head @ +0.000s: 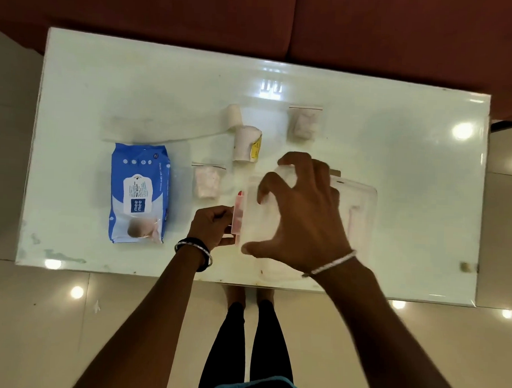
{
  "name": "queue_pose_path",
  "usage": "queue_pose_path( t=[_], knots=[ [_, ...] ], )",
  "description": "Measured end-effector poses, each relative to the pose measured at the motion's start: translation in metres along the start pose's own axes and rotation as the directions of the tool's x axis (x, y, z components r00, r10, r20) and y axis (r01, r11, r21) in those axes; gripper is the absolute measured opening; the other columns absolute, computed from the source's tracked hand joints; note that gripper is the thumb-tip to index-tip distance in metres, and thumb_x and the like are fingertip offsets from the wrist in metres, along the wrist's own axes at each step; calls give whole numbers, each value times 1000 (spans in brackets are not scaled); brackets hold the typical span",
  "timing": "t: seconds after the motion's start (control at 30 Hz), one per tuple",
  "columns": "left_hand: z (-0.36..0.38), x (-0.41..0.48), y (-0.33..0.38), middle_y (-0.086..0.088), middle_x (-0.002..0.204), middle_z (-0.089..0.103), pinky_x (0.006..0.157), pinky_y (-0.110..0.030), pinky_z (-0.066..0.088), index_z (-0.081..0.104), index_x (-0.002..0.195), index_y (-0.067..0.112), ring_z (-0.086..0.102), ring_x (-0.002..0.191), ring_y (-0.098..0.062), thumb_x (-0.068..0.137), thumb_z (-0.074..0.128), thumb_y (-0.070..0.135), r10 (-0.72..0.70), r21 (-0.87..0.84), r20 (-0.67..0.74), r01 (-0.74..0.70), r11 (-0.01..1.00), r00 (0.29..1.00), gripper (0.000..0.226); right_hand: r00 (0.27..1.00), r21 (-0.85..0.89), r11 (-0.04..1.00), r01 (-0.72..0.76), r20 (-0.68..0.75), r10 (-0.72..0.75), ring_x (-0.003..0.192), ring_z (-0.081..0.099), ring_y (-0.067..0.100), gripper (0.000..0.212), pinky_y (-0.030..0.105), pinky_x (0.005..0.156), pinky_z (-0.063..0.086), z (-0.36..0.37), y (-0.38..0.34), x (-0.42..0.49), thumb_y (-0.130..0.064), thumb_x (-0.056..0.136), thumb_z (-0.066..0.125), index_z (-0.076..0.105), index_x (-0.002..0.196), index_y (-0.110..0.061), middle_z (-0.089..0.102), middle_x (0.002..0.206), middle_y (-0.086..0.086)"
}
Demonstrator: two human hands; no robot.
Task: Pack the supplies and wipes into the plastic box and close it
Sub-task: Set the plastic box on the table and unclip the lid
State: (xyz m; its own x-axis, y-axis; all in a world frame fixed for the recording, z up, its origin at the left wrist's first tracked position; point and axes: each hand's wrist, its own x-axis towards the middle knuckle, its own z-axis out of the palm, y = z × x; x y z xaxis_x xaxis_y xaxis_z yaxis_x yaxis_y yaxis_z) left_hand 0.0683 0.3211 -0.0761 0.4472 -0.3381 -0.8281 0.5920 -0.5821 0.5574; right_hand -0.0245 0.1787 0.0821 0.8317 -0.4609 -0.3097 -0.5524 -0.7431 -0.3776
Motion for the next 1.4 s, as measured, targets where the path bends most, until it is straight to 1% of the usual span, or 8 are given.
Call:
queue_pose_path(
  t=[0.13,0.23,0.43,0.53,0.67,0.87,1.1,1.4],
  knots=[
    [-1,1,1,-4,82,73,49,-24,57,72,92,16,73,59,-8,95,57,12,-21,-1,16,21,1000,1000,16,993,33,999,40,106,-43,116,34,20,77,34,89,42,-59,43,-26,-73,30,80,55,87,-28,45,123,-6],
    [-1,1,0,-6,83,74,50,-26,58,74,91,16,74,61,-10,94,59,14,-12,10,23,12,1000,1000,15,989,15,1000,8,149,-10,95,38,12,64,16,72,31,-98,90,-50,-84,36,67,52,76,-36,51,94,-15],
    [3,0,-4,-17,100,73,69,-40,61,73,106,9,72,84,-29,93,60,11,54,74,-25,-52,996,998,18,976,-4,990,-138,172,136,82,54,2,48,37,59,54,-124,202,-112,-87,55,60,53,81,-47,56,89,-21],
    [4,-2,-5,-21,108,71,82,-52,58,68,115,5,69,96,-37,94,58,10,78,101,-34,-75,992,996,25,978,30,978,-206,34,205,77,56,10,41,43,64,53,-118,243,-136,-81,62,62,52,78,-45,55,84,-22],
    [5,-3,-6,-25,111,69,85,-59,55,66,119,2,67,101,-42,95,55,6,96,138,-57,-87,987,994,27,914,59,959,-277,-291,282,80,44,12,33,29,69,35,-72,251,-132,-44,73,77,44,76,-40,47,82,-17],
    [2,-1,-5,-25,112,68,83,-59,56,64,121,2,67,100,-43,96,53,5,112,208,-52,-99,973,992,28,821,310,887,-343,-360,443,94,57,38,23,38,78,46,20,259,-110,0,72,80,59,79,-3,58,98,14],
    [0,1,-5,-26,112,68,82,-58,56,64,121,1,67,101,-43,96,52,3,122,236,-36,-111,965,992,28,806,215,855,-473,-287,518,120,48,30,26,26,86,37,89,275,-107,7,73,75,55,79,-9,56,136,5],
    [1,-1,-6,-23,111,70,76,-45,60,65,120,2,68,99,-40,96,53,6,112,220,-45,-99,970,993,27,796,135,791,-596,-31,605,148,26,26,22,48,96,48,114,261,-98,10,80,68,55,81,-8,36,157,-1]
  ],
)
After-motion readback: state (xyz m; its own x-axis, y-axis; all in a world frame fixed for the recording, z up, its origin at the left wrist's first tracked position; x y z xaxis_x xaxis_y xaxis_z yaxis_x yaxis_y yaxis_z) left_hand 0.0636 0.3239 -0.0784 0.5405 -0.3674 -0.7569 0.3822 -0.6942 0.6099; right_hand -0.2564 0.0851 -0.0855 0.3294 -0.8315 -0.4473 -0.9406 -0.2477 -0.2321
